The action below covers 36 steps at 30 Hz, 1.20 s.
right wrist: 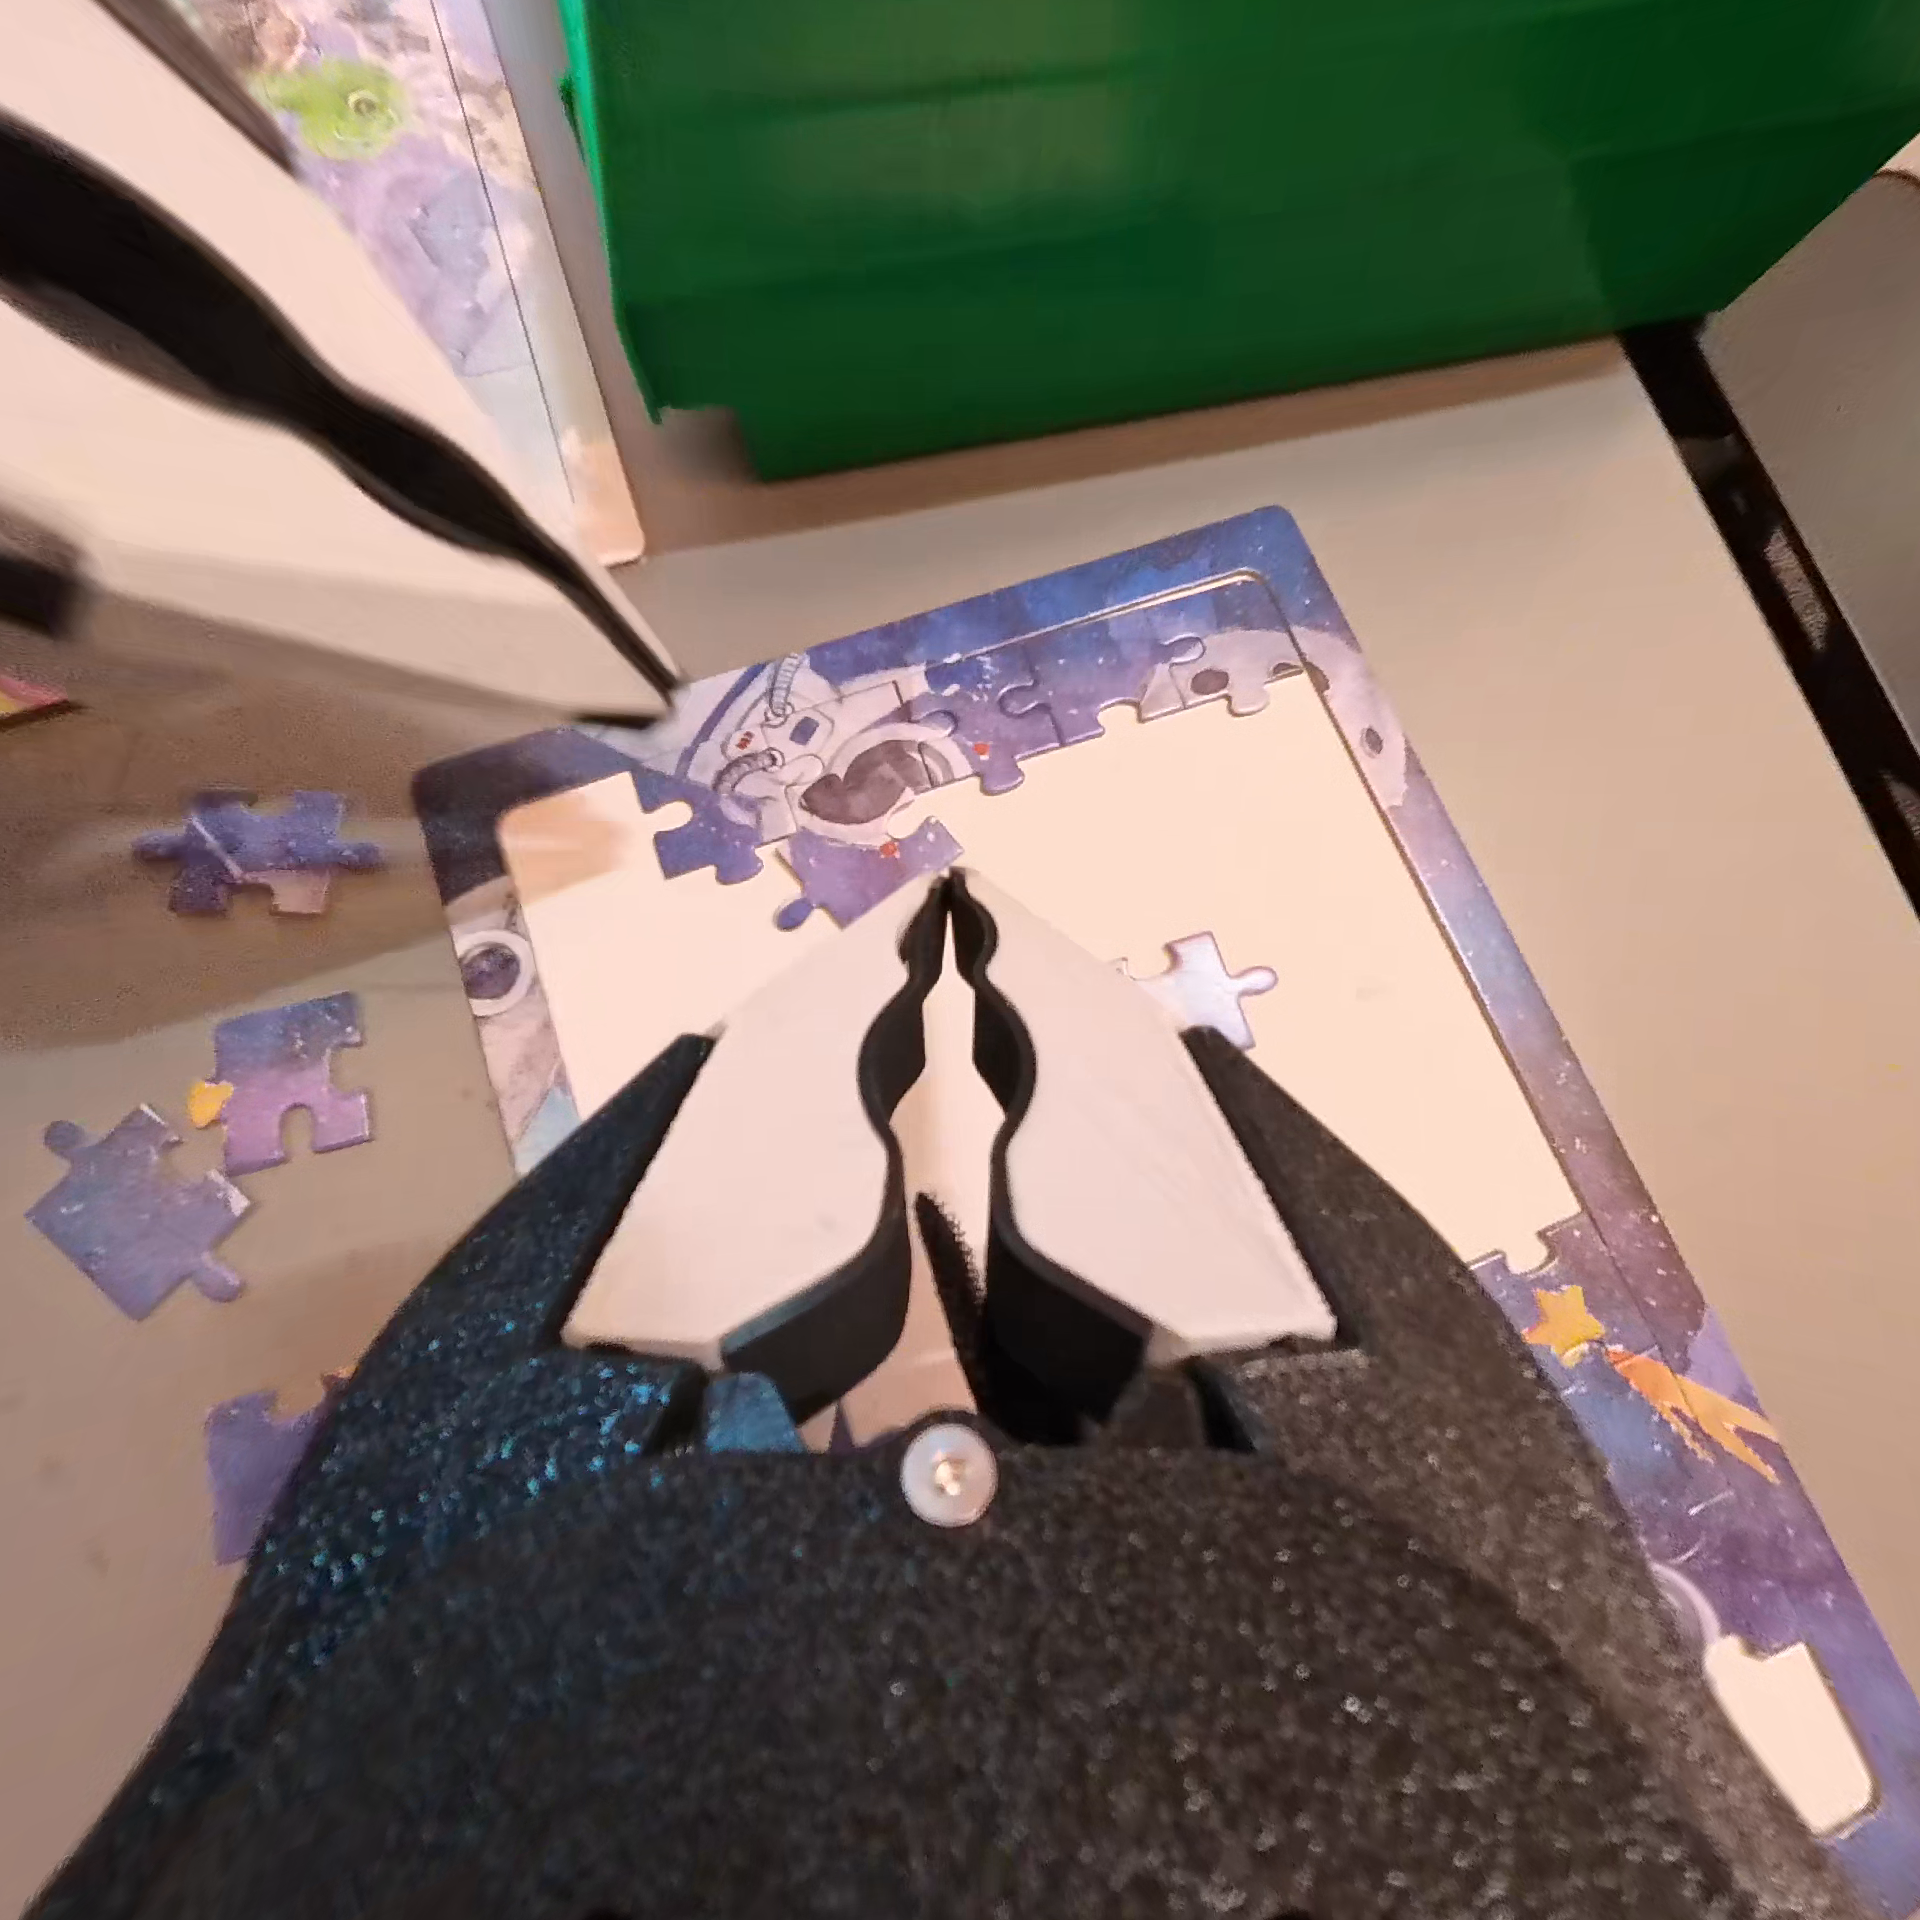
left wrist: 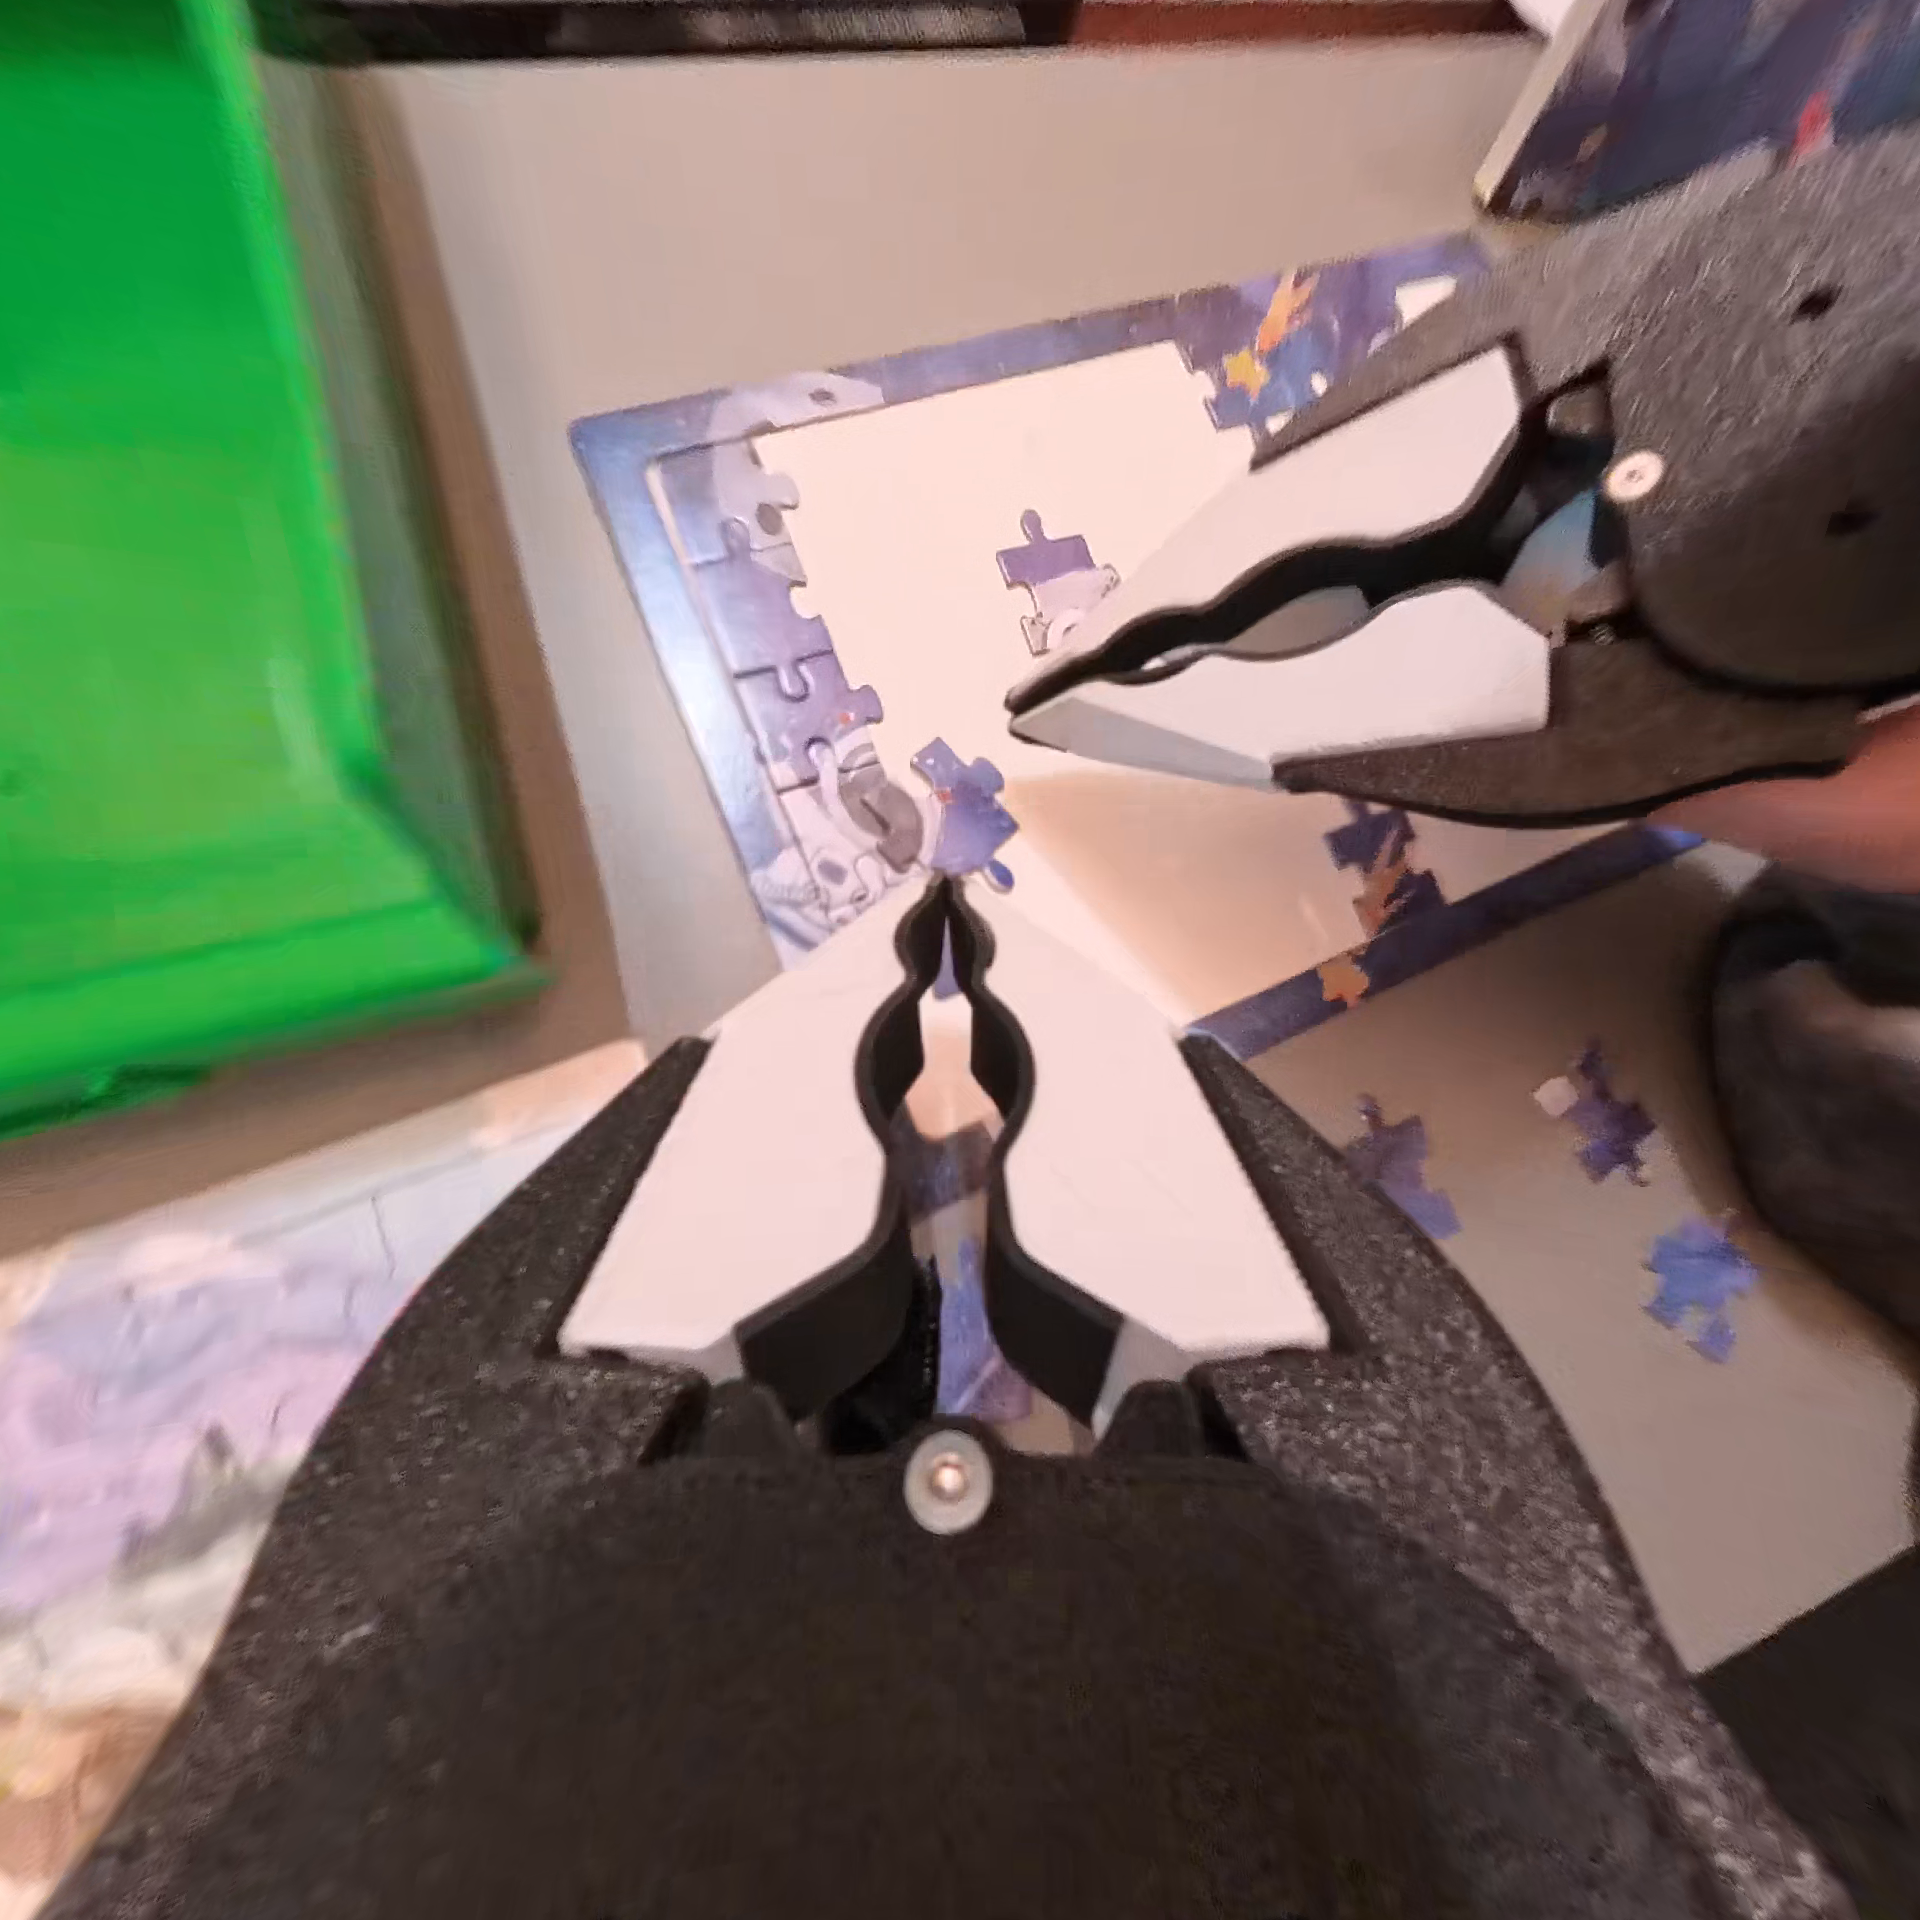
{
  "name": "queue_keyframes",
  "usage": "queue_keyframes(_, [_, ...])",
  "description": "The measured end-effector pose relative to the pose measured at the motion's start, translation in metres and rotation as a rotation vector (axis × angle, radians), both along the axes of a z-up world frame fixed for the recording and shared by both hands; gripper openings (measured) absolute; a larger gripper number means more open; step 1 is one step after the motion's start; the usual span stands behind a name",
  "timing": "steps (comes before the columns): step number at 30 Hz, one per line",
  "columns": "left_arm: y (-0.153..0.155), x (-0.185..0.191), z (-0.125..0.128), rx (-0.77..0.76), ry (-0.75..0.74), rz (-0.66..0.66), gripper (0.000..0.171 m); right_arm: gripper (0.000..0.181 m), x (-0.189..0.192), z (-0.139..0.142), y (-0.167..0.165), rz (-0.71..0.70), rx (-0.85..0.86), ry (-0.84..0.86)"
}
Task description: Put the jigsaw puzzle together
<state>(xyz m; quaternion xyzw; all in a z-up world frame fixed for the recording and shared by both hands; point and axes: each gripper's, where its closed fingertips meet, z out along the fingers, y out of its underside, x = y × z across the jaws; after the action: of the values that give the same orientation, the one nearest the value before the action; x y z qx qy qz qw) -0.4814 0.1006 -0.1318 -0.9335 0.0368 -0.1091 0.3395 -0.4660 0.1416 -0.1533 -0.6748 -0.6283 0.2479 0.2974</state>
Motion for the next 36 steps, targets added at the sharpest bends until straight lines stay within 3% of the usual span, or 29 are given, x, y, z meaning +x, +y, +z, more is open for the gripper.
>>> queue_keyframes(4, [0.007, 0.006, -0.029, -0.098, 0.044, -0.041, 0.0, 0.0, -0.005, -0.002, -0.006, 0.025, -0.038, 0.004])
queue_keyframes(11, [0.019, 0.007, -0.039, -0.1, 0.048, -0.017, 0.0, 0.0, -0.004, -0.018, -0.005, 0.024, -0.055, -0.054])
queue_keyframes(18, [0.031, 0.003, -0.04, -0.079, 0.045, -0.032, 0.0, 0.0, -0.002, -0.019, -0.009, 0.023, -0.067, -0.065])
queue_keyframes(36, [0.025, 0.008, -0.038, -0.064, 0.027, -0.024, 0.0, 0.0, 0.002, -0.019, -0.009, 0.021, -0.068, -0.081])
